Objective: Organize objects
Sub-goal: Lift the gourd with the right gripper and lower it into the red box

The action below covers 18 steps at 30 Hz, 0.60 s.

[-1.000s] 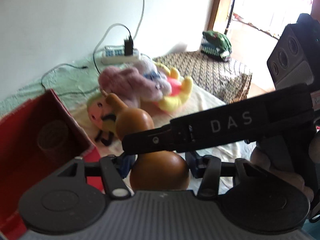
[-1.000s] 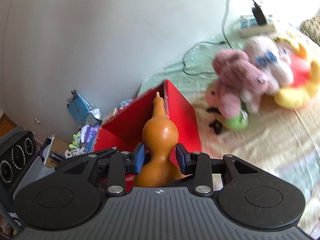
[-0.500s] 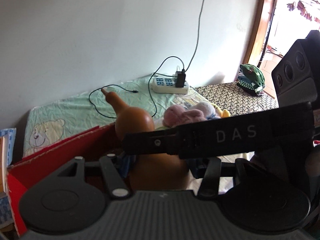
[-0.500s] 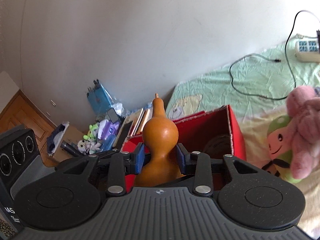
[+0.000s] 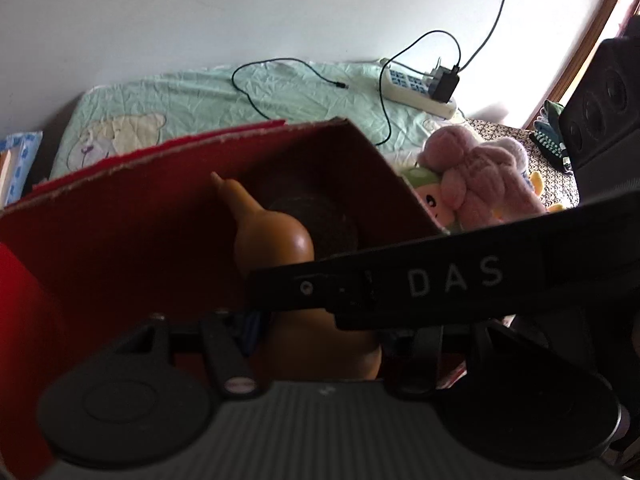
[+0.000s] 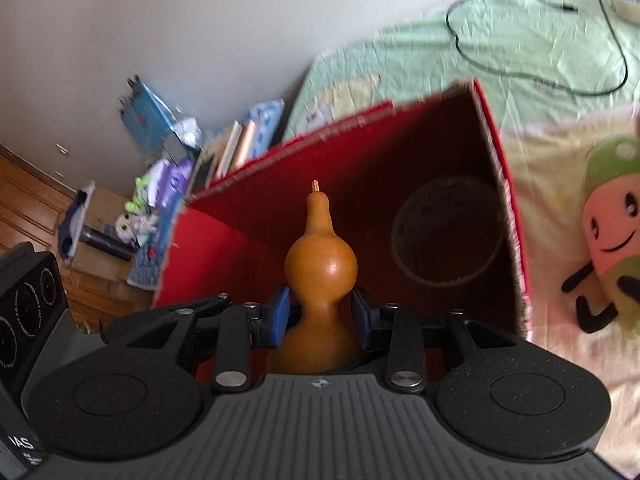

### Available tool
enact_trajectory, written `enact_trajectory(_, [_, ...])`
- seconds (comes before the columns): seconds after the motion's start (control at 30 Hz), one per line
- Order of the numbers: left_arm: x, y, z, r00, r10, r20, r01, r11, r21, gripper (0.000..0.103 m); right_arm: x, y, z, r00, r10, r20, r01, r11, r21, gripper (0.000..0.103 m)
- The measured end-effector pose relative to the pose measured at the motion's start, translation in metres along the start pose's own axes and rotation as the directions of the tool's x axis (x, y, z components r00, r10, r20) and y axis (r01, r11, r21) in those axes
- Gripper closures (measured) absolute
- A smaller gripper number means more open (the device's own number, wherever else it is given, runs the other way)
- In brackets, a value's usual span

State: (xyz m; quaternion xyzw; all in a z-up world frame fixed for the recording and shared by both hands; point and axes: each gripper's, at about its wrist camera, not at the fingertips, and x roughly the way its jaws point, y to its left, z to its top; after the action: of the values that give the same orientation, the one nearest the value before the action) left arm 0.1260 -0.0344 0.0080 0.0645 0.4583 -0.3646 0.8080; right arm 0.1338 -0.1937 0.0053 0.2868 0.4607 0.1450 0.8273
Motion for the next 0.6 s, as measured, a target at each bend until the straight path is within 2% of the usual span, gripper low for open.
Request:
enact_trajectory(0.2, [0.012, 0.011, -0.004, 0.998, 0.001, -0.057, -0.003, 0.999, -0.034, 0.051, 0.012, 0.004, -0.002, 0.999, -0.036, -0.030, 0.036, 0.999, -0.005, 0.066])
enact_trajectory(0.37, [0.019, 0.015, -0.001, 0.996, 0.011, -0.089, -0.015, 0.999, -0.046, 0.051, 0.020, 0.011, -0.002, 0.990, -0.138, -0.040, 0.136, 0.989, -0.051, 0.066])
enact_trajectory(0.47, [0.022, 0.017, -0.001, 0.994, 0.053, -0.094, -0.056, 0.998, -0.029, 0.048, 0.028, 0.015, -0.003, 0.979, -0.199, -0.052, 0.195, 0.978, -0.081, 0.067])
enact_trajectory(0.6, [0.026, 0.017, -0.003, 0.988, 0.110, -0.110, -0.109, 0.994, 0.014, 0.045, 0.031, 0.012, -0.002, 0.978, -0.196, -0.073, 0.191, 0.979, -0.070, 0.068])
